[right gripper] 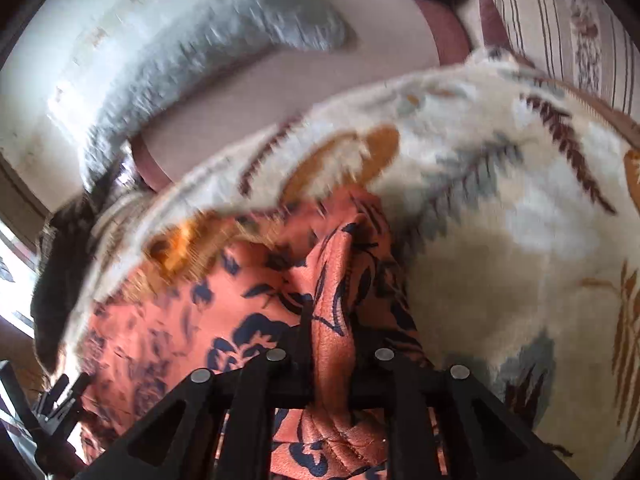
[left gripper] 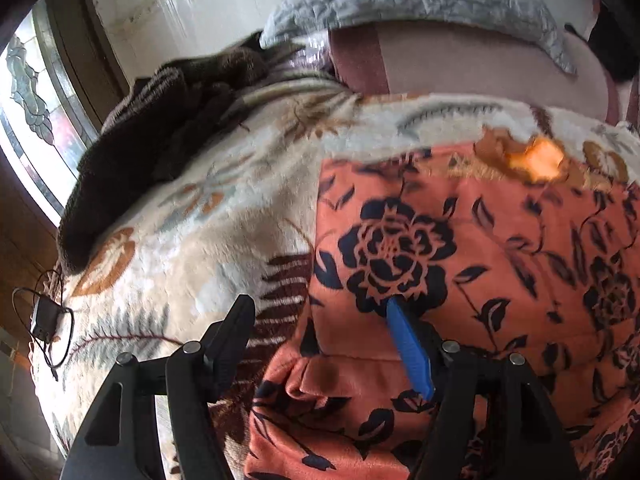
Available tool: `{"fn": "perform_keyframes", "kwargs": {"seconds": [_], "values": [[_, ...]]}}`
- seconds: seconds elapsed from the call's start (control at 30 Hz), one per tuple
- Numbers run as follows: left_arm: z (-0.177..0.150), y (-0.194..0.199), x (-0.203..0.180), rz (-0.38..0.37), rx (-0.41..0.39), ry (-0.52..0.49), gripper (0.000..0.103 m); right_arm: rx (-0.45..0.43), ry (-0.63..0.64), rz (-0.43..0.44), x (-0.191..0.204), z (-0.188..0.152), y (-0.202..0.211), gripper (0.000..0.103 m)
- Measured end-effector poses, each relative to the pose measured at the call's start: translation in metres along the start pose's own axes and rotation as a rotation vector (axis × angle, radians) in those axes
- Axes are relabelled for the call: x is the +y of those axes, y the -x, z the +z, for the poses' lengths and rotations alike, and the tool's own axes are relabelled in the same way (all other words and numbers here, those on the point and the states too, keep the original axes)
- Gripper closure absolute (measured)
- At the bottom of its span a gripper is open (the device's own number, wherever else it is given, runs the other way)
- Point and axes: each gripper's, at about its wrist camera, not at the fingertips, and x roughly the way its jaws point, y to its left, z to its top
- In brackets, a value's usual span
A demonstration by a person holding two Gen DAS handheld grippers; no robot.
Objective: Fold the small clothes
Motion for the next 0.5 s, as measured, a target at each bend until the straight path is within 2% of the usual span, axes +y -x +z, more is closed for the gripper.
{"fn": "perform_keyframes", "kwargs": {"seconds": [0.07, 0.1, 0.17, 0.2, 0.23, 0.27, 0.3, 0.37, 0.4, 0.43, 0.47, 0.5], "values": [[-0.001, 0.000, 0.000, 0.003, -0.017, 0.019, 0.033, -0.029, 0.020, 0.010, -0.003, 0.000, 0.003, 0.082], [0.001, 0.004, 0.000, 0.007, -0.017, 0.012, 0.033, -0.040, 0.019, -0.005, -0.003, 0.003, 0.011, 0.077], [0.002, 0.013, 0.000, -0.011, -0.038, 0.021, 0.033, -0.099, -0.006, 0.033, -0.007, 0.007, 0.036, 0.072], [0.002, 0.018, 0.002, -0.015, -0.053, 0.036, 0.033, -0.147, -0.017, 0.048, -0.011, 0.009, 0.052, 0.056], [0.003, 0.023, 0.005, -0.019, -0.067, 0.050, 0.033, -0.202, -0.033, 0.047, -0.014, 0.009, 0.067, 0.029], [0.004, 0.027, 0.009, -0.024, -0.081, 0.065, 0.033, -0.271, -0.050, 0.049, -0.018, 0.008, 0.084, 0.022], [0.006, 0.031, 0.012, -0.029, -0.096, 0.081, 0.033, -0.326, -0.055, 0.061, -0.020, 0.006, 0.098, 0.022], [0.009, 0.040, 0.019, -0.030, -0.129, 0.108, 0.033, -0.327, -0.032, 0.113, -0.019, 0.008, 0.111, 0.027], [0.010, 0.044, 0.022, -0.031, -0.147, 0.116, 0.033, -0.321, -0.018, 0.133, -0.017, 0.007, 0.115, 0.044], [0.013, 0.046, 0.023, -0.033, -0.161, 0.117, 0.033, -0.309, 0.012, 0.129, -0.009, 0.007, 0.116, 0.066], [0.014, 0.047, 0.023, -0.036, -0.167, 0.111, 0.033, -0.288, 0.049, 0.114, -0.001, 0.005, 0.114, 0.072], [0.014, 0.046, 0.021, -0.039, -0.163, 0.101, 0.033, -0.264, 0.076, 0.119, 0.007, 0.004, 0.109, 0.073]]}}
